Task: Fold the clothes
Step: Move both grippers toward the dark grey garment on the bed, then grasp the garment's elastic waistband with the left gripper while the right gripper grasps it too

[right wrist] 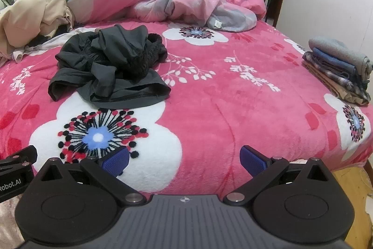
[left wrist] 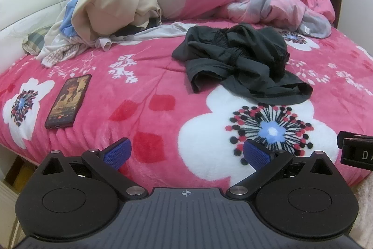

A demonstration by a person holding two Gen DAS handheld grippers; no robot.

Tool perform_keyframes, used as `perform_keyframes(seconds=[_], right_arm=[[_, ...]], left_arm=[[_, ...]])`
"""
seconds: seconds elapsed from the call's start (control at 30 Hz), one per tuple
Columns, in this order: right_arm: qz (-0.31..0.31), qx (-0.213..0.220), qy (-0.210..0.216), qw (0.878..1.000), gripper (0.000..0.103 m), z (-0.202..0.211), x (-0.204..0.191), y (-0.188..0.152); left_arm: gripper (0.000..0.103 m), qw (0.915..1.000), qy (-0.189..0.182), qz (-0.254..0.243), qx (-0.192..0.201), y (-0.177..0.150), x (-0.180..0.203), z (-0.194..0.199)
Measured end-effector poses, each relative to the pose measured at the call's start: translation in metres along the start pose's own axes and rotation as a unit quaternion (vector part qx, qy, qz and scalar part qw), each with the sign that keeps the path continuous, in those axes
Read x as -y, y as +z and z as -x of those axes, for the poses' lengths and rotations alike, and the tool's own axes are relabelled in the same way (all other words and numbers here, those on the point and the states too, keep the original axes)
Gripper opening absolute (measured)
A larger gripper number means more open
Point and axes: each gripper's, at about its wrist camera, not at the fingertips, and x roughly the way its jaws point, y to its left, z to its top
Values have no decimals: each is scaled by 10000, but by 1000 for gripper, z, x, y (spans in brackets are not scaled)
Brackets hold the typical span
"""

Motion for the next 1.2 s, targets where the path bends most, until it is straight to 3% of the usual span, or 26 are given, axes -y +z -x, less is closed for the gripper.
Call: perform_keyframes(seconds=[0.6, 1.2], right_arm=[[-47, -82, 34, 9999, 103, -10, -3, 4], [-259, -135, 504, 9983, 103, -39, -3, 22]], left_arm=[[103, 10000, 52, -39, -66, 4, -1, -11], [103, 9980, 454, -161, -403, 28, -1, -58]])
